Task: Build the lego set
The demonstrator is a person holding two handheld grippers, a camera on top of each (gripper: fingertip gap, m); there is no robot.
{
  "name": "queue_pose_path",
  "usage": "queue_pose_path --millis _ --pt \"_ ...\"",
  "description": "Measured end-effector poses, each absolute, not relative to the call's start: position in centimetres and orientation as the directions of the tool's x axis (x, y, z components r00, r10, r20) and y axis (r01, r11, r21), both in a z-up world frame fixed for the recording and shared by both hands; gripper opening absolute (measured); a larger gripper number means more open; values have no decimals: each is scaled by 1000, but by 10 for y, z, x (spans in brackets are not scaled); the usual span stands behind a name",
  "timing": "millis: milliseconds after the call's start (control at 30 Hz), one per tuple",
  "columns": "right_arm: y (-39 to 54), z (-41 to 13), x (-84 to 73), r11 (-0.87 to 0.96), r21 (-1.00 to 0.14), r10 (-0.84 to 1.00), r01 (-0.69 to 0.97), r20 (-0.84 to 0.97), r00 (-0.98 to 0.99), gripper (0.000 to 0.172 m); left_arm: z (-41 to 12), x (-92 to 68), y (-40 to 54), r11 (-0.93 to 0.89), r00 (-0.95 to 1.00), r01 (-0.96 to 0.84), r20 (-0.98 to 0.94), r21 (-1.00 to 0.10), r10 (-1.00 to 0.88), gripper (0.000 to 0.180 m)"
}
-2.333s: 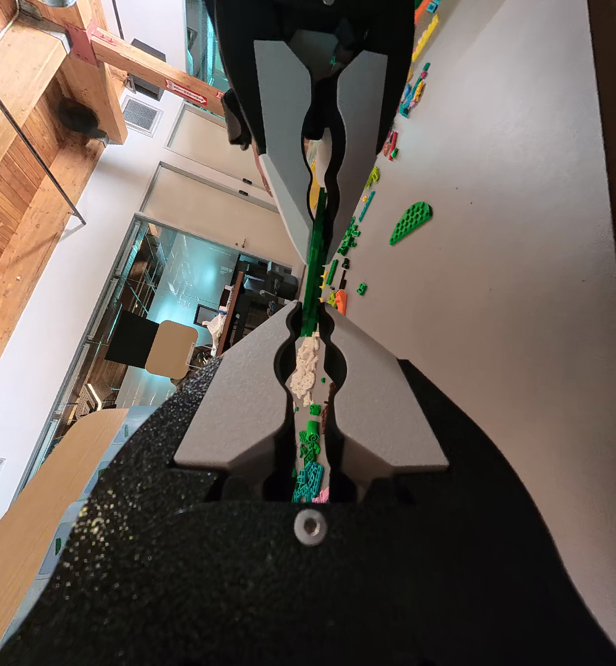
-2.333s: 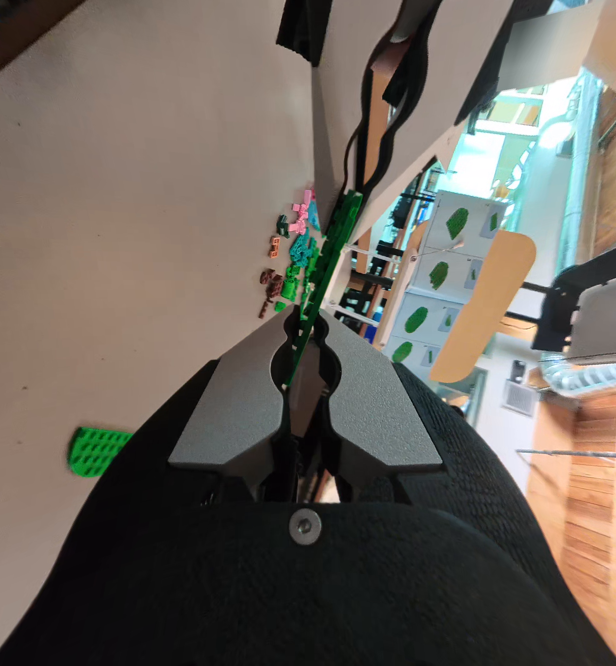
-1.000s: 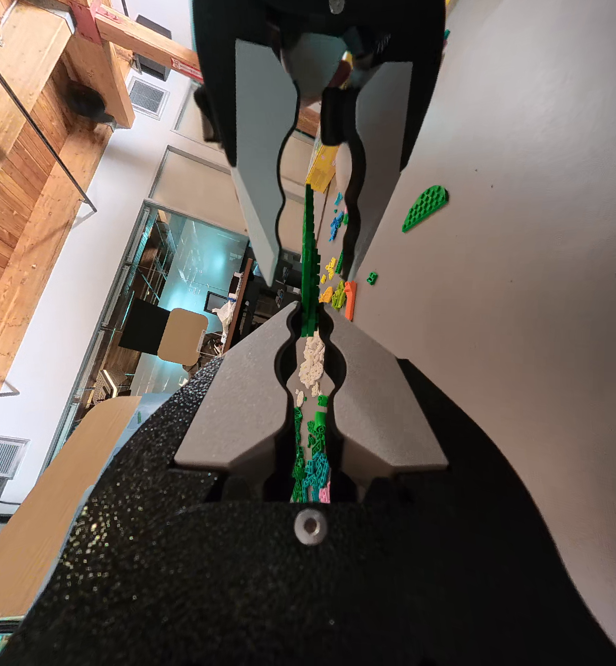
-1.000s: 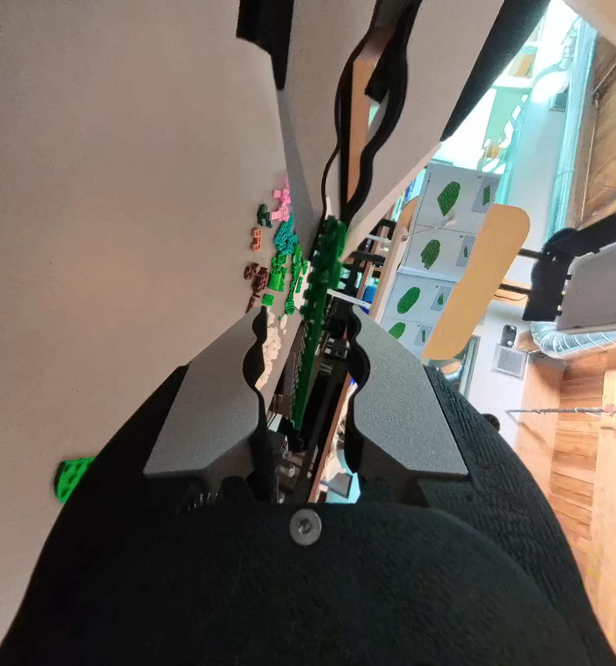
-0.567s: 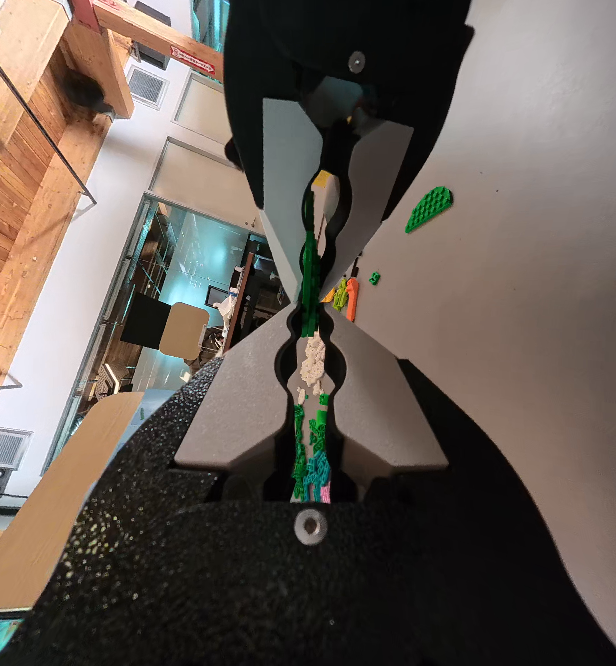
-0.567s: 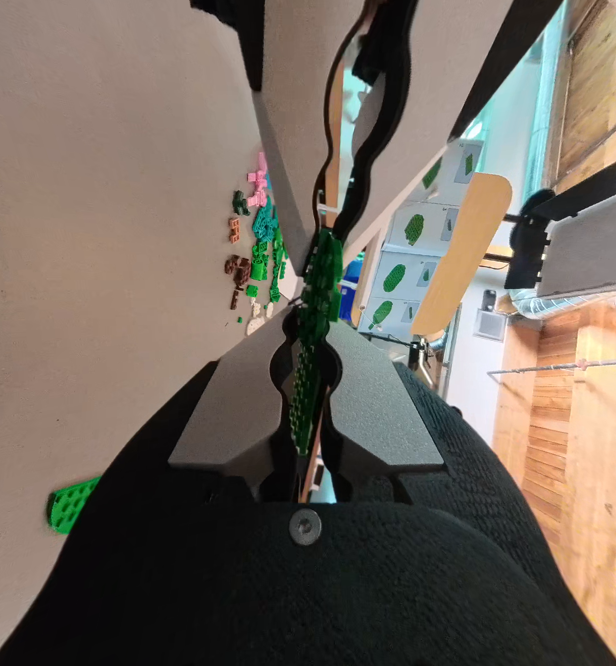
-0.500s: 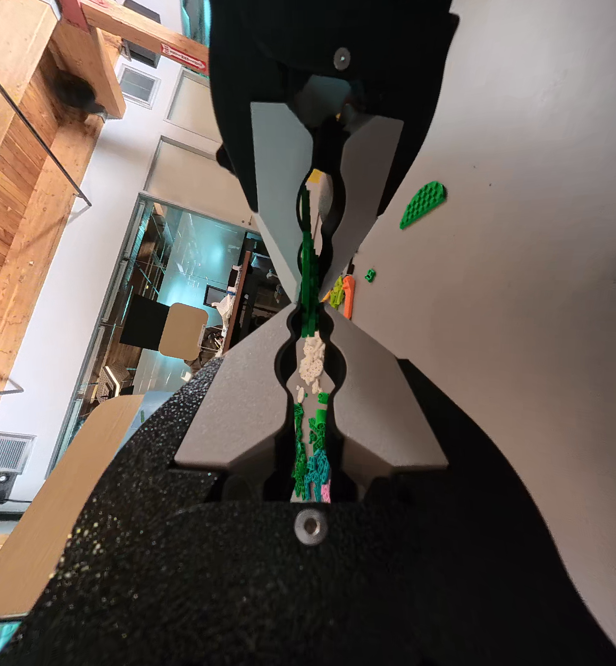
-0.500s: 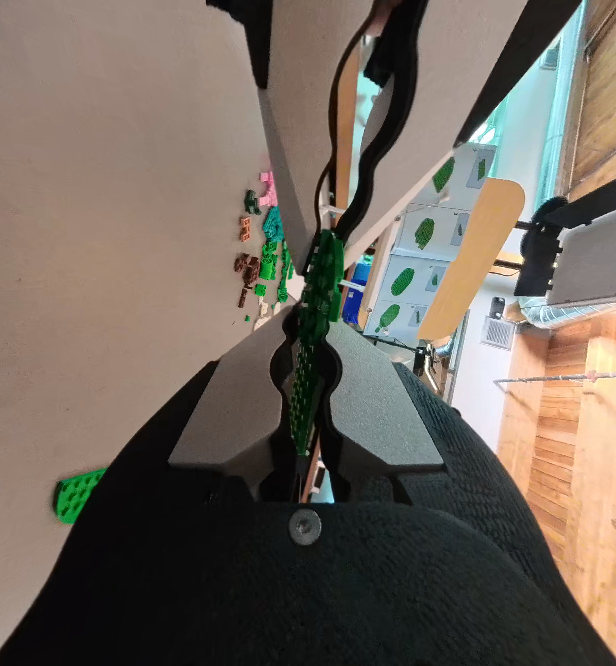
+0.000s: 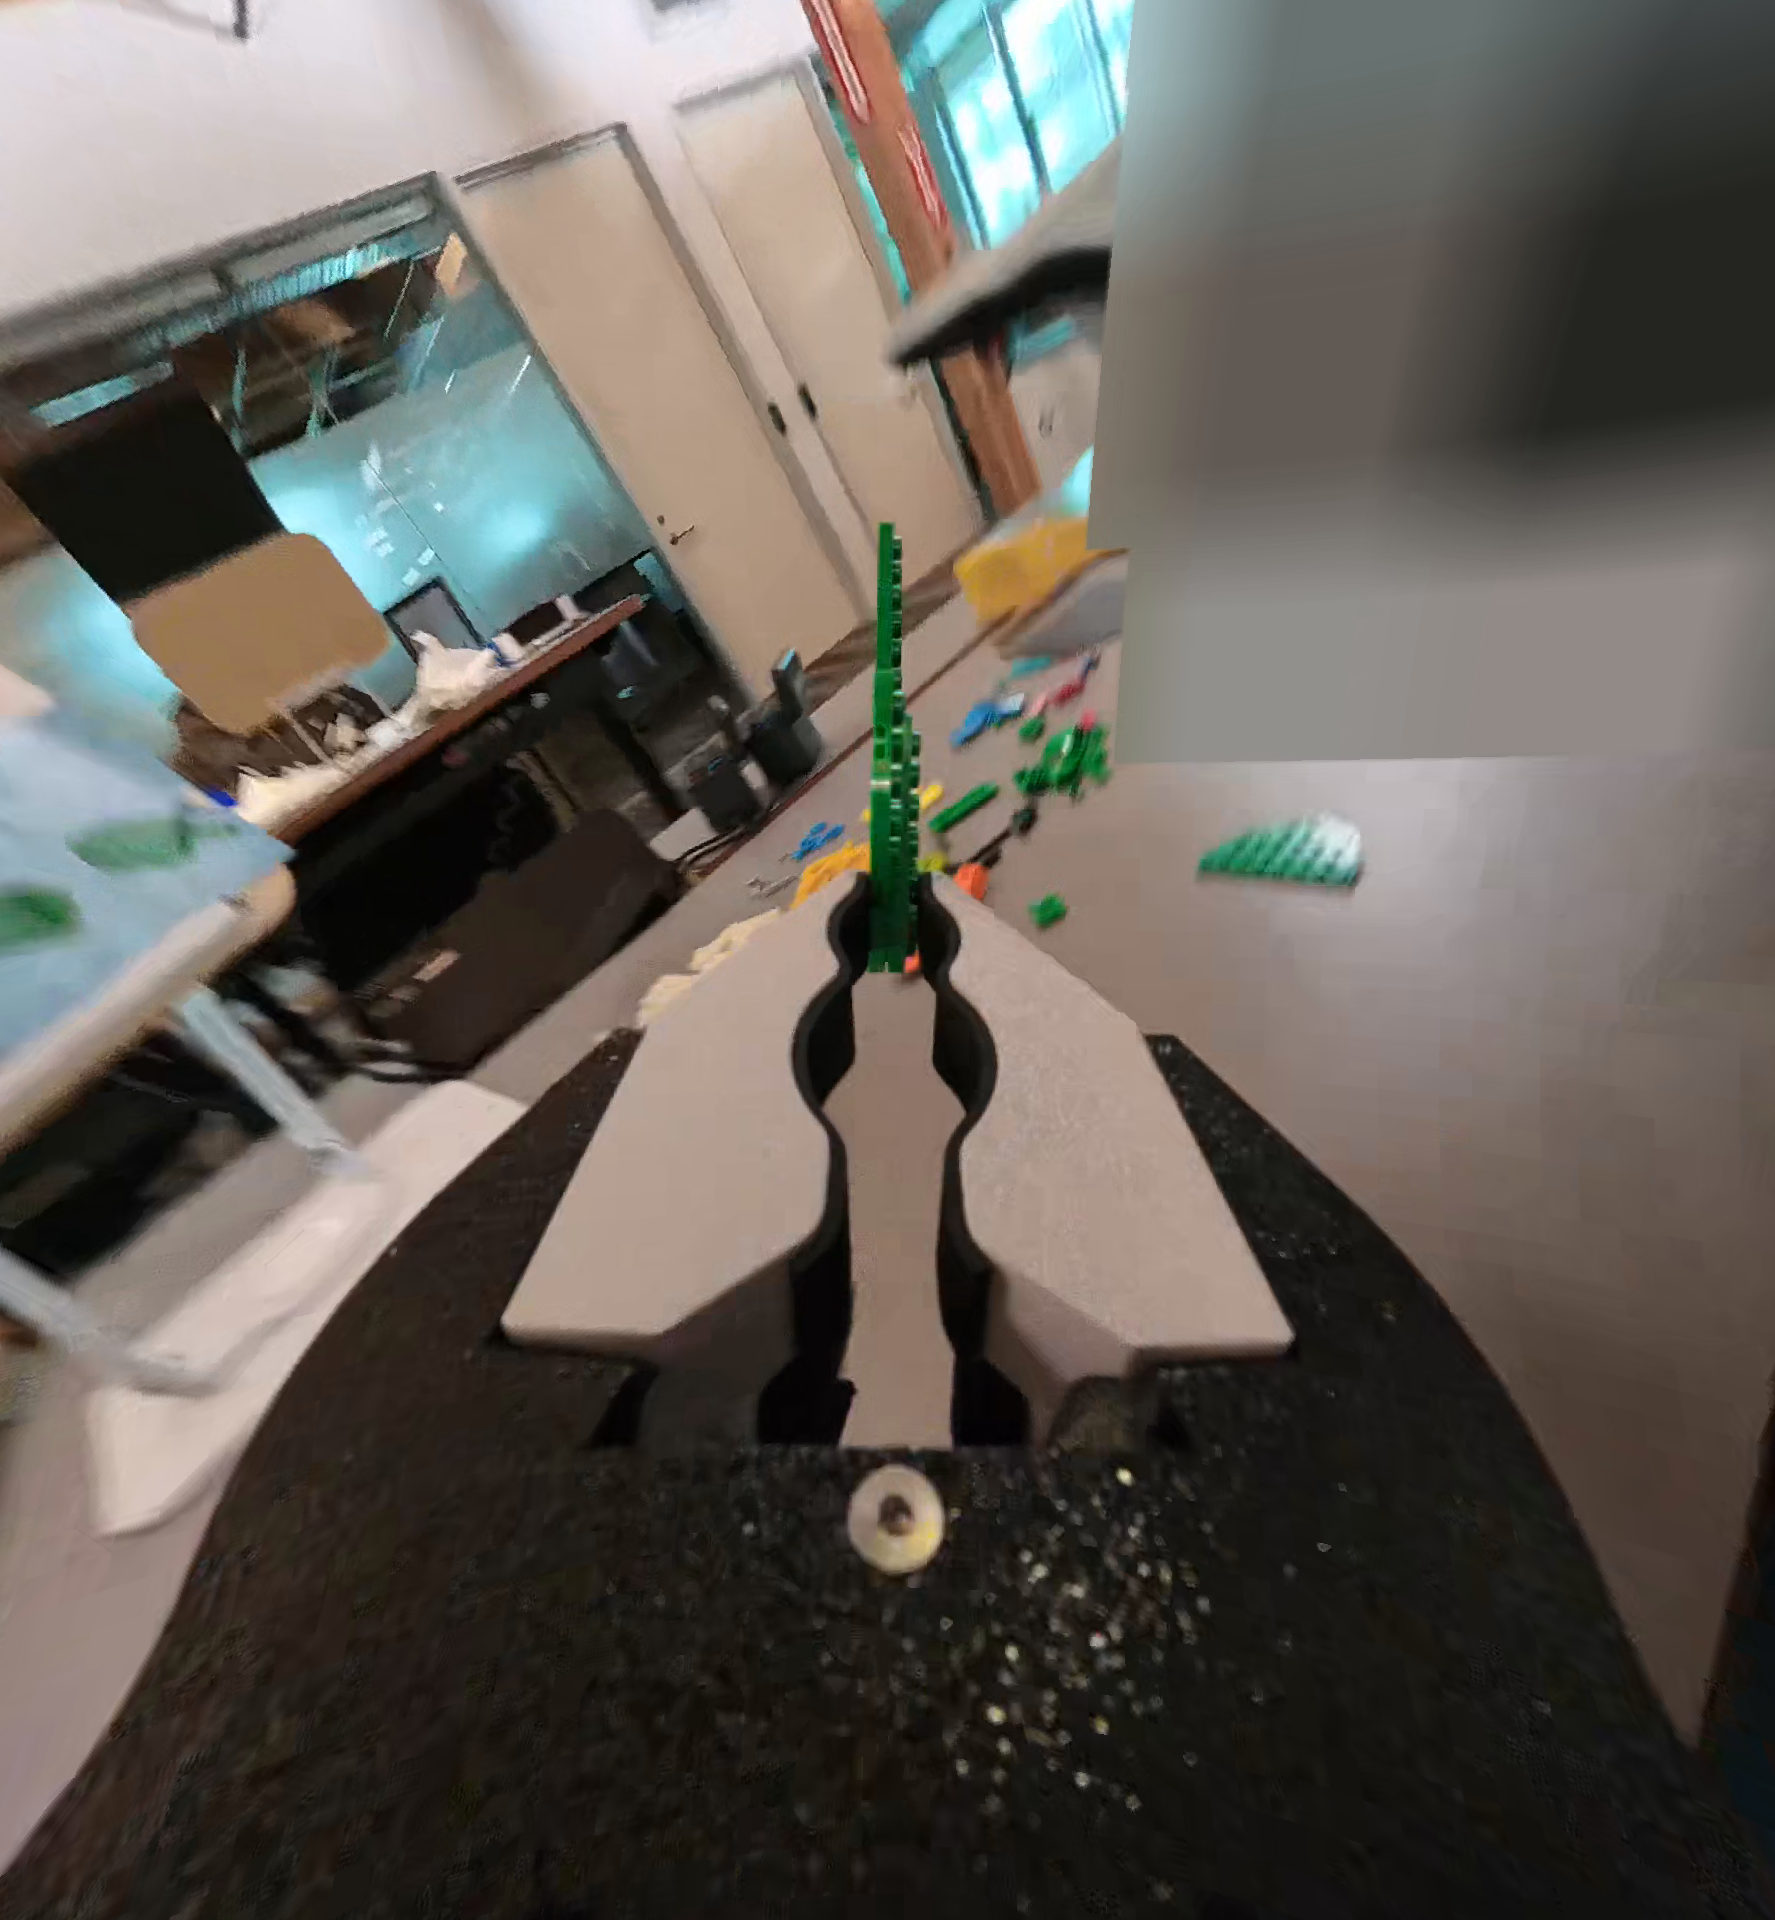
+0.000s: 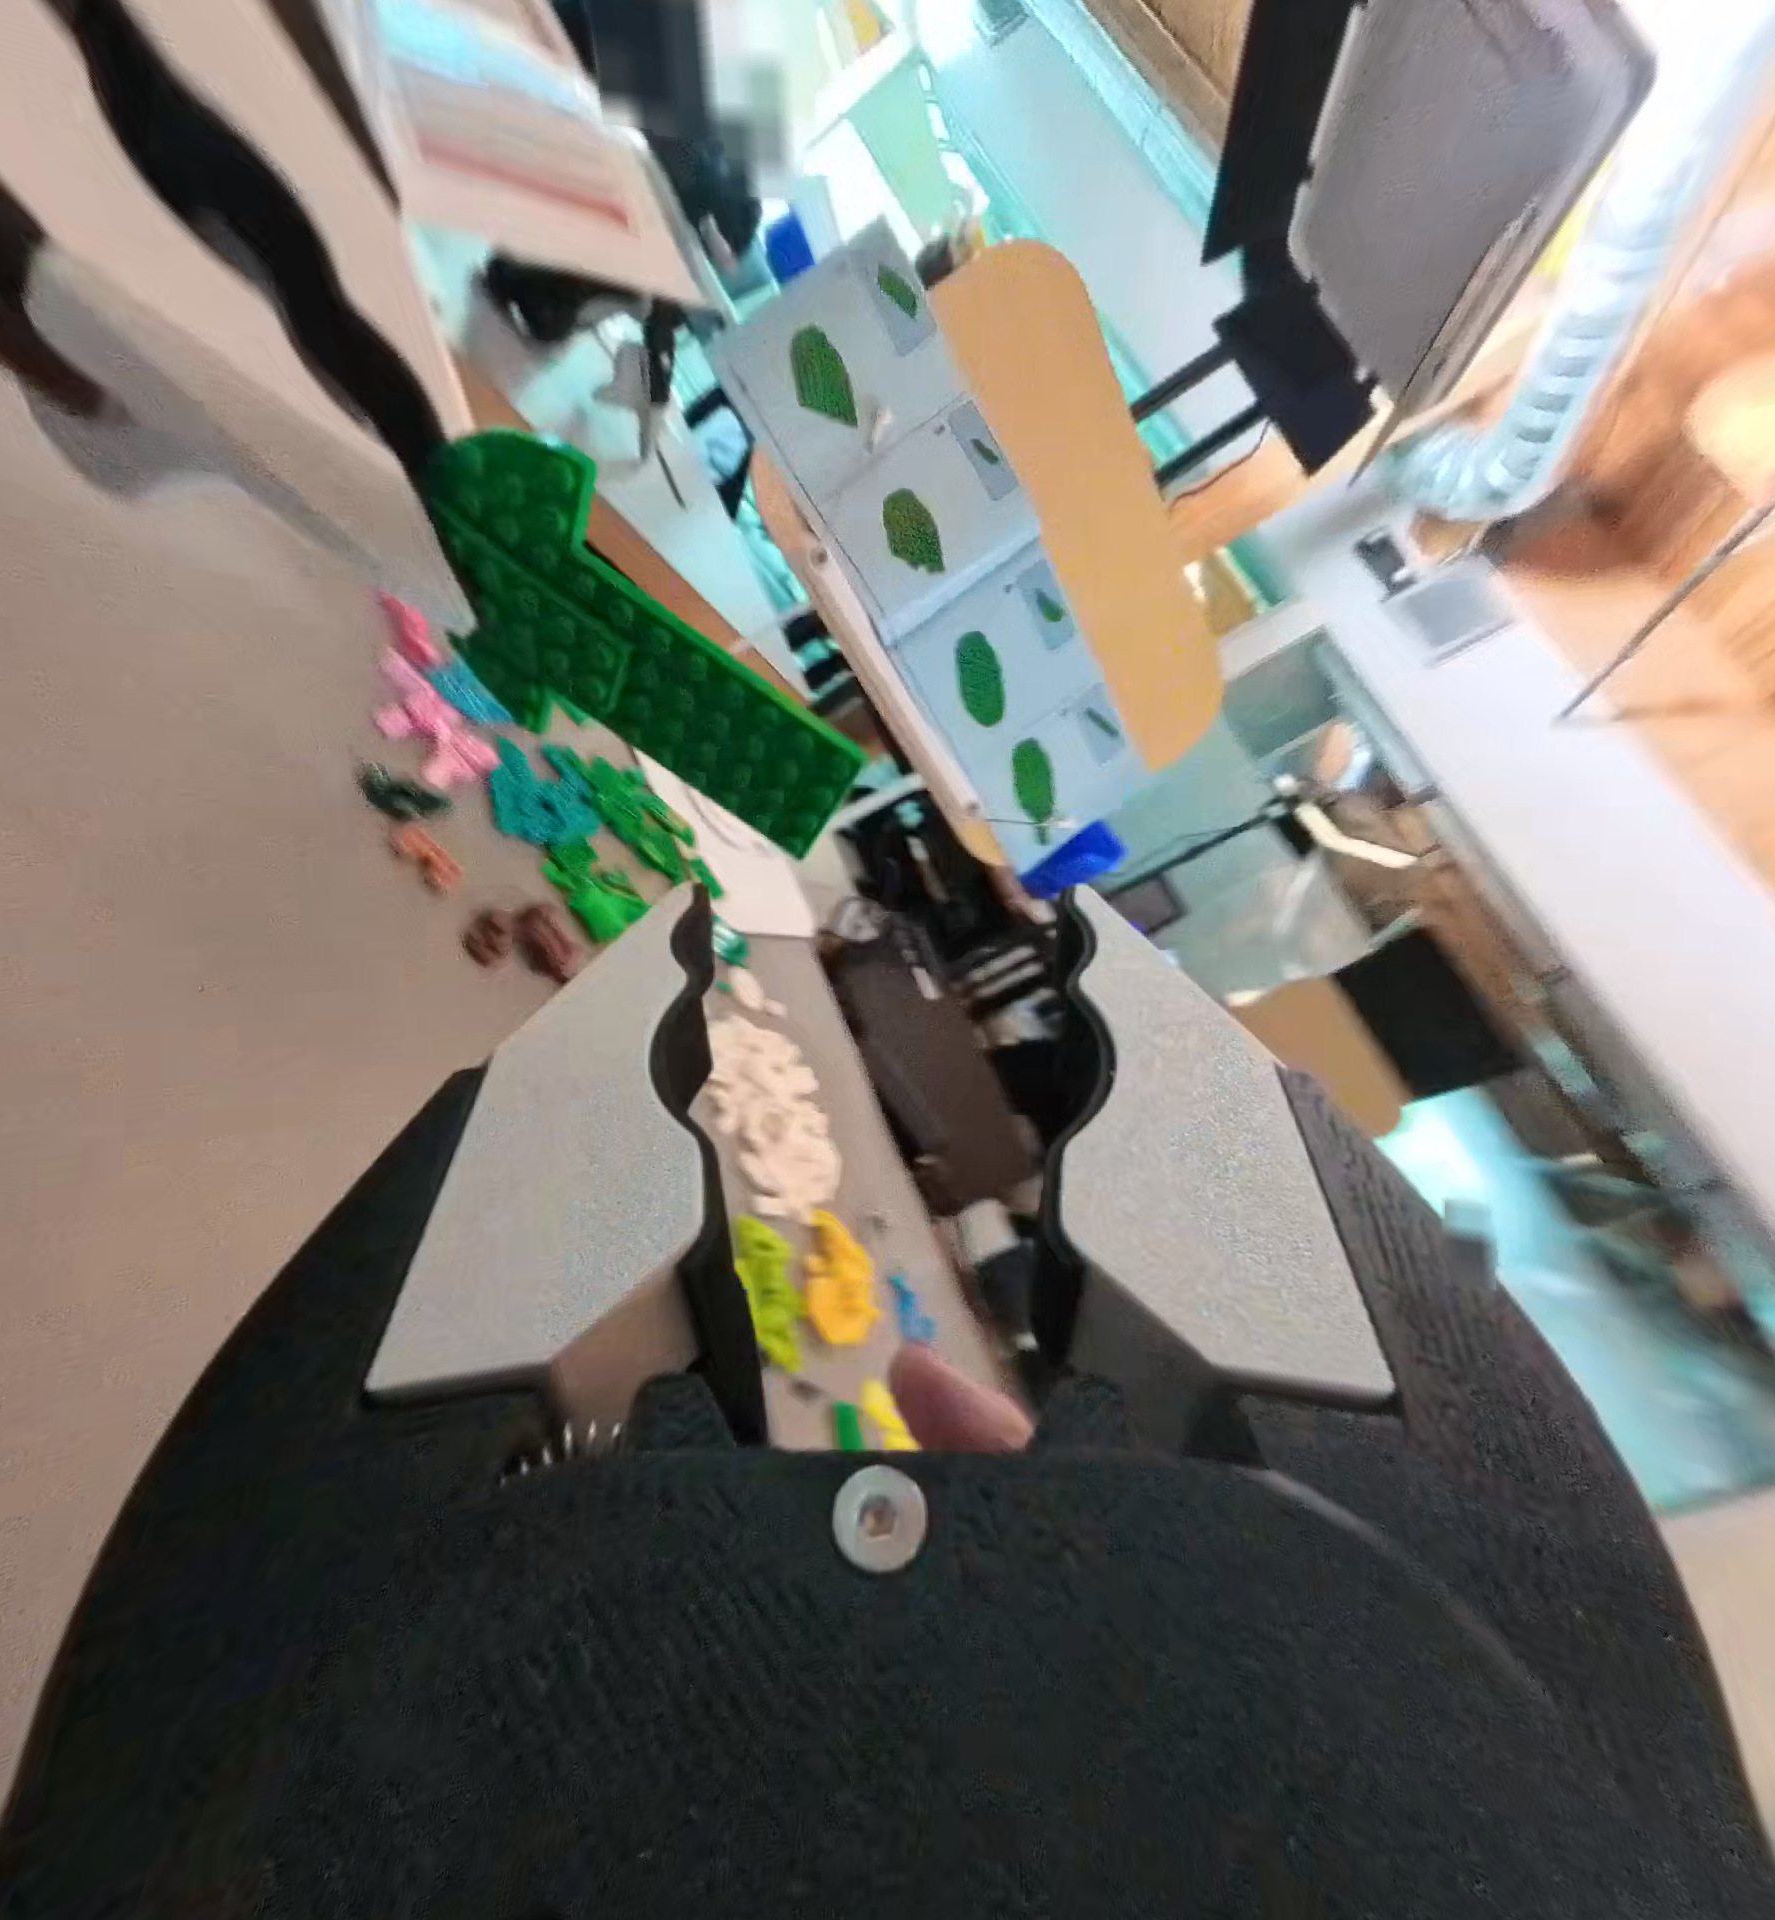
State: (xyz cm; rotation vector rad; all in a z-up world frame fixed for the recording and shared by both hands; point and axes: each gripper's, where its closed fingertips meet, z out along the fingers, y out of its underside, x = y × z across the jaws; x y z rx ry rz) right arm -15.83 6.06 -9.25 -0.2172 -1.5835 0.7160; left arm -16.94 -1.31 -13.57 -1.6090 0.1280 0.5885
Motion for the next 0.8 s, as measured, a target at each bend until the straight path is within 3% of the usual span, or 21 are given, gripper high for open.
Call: queue_pose_path --millis 67,133,200,300,367,500,600,800 --pt "53 -88 -153 523 -812 725 -261 584 -365 65 -120 -172 -17 30 948 -234 -221 -972 231 5" --pt "41 -82 -148 200 -951 784 -237 300 -543 64 -104 -175 -21 181 986 -61 -31 -982 164 5" --pt "34 -73 -148 -100 -977 755 -187 48 -654 62 -91 -175 -23 295 991 88 114 -951 72 5" --pt "24 -59 -146 -387 -907 640 -169 -131 -757 47 -78 -172 -24 405 968 250 242 -880 -71 5" --pt "21 -53 -148 -477 -861 620 -176 -188 -762 35 -73 -167 -21 438 947 322 284 -839 -150 5" --pt "11 -45 -147 -548 -822 556 -155 -219 -802 35 -72 -155 -12 436 908 413 326 -800 -262 6" --pt "7 -46 -146 -549 -829 527 -105 -246 -814 35 -74 -150 -8 421 894 438 336 -794 -297 5" --pt "3 -57 -149 -467 -881 552 -78 -221 -804 14 -78 -146 -3 389 888 444 337 -807 -312 5"
